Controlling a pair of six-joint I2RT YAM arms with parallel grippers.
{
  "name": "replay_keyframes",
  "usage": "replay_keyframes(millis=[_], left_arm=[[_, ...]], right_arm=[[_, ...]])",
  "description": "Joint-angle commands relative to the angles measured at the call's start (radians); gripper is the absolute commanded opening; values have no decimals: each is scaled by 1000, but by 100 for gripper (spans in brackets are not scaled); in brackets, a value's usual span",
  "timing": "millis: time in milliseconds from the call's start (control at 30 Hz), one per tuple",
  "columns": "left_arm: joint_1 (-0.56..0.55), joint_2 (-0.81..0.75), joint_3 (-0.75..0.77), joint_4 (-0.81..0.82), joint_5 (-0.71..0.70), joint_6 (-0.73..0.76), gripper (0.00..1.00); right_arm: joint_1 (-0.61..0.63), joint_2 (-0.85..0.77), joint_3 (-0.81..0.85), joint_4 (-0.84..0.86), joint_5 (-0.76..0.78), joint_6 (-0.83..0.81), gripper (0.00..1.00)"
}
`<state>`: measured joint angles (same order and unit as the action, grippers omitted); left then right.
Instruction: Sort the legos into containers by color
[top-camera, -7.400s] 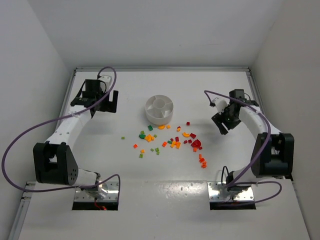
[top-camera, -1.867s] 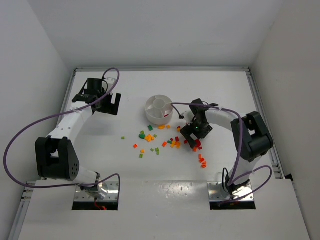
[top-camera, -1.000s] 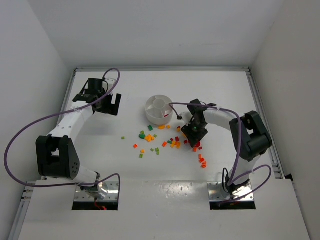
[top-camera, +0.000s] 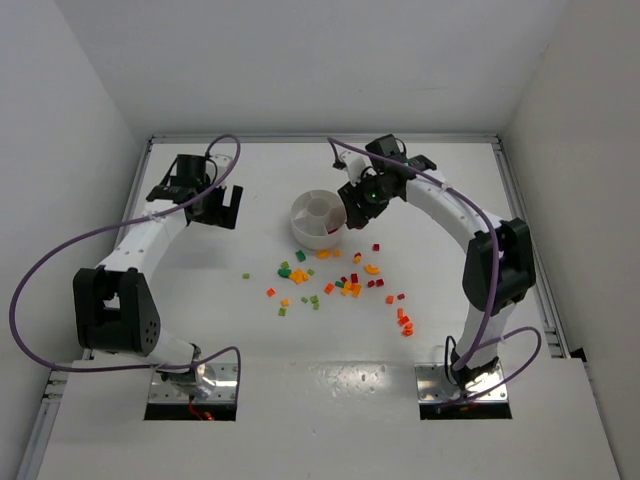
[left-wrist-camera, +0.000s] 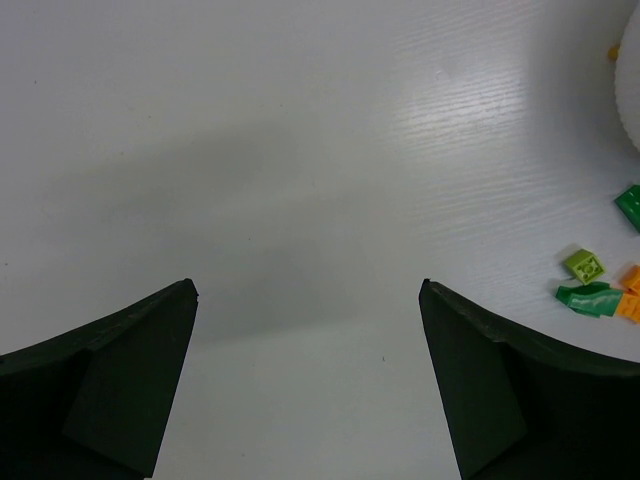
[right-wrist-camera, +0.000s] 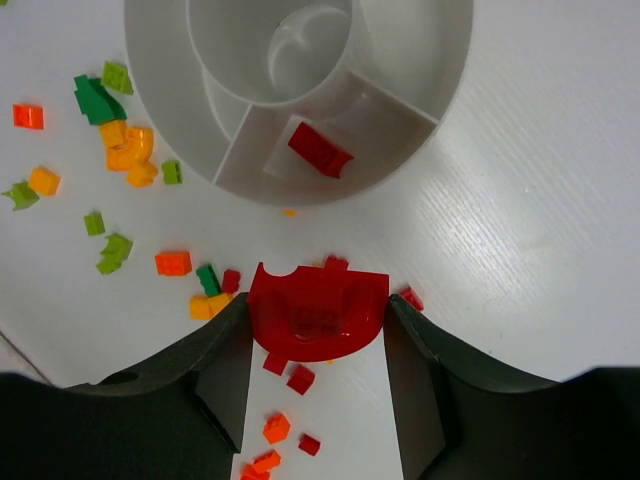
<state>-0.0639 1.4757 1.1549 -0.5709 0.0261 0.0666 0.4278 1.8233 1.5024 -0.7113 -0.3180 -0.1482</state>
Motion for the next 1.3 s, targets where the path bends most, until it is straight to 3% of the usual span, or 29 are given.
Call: replay_keyframes(millis=[0,900,1067,1267], left_arm=[[-5,8,48,17,-11,-8,100],[-5,35,68,17,-11,-8,100],[-5,44,68,17,-11,-8,100],[-5,44,68,17,-2,-8,100]], right_arm=[[14,20,67,27,-20,15,44],[83,148,159,72,65,62,54],[92,160,159,72,85,72,68],[92,131,168,75,85,81,75]])
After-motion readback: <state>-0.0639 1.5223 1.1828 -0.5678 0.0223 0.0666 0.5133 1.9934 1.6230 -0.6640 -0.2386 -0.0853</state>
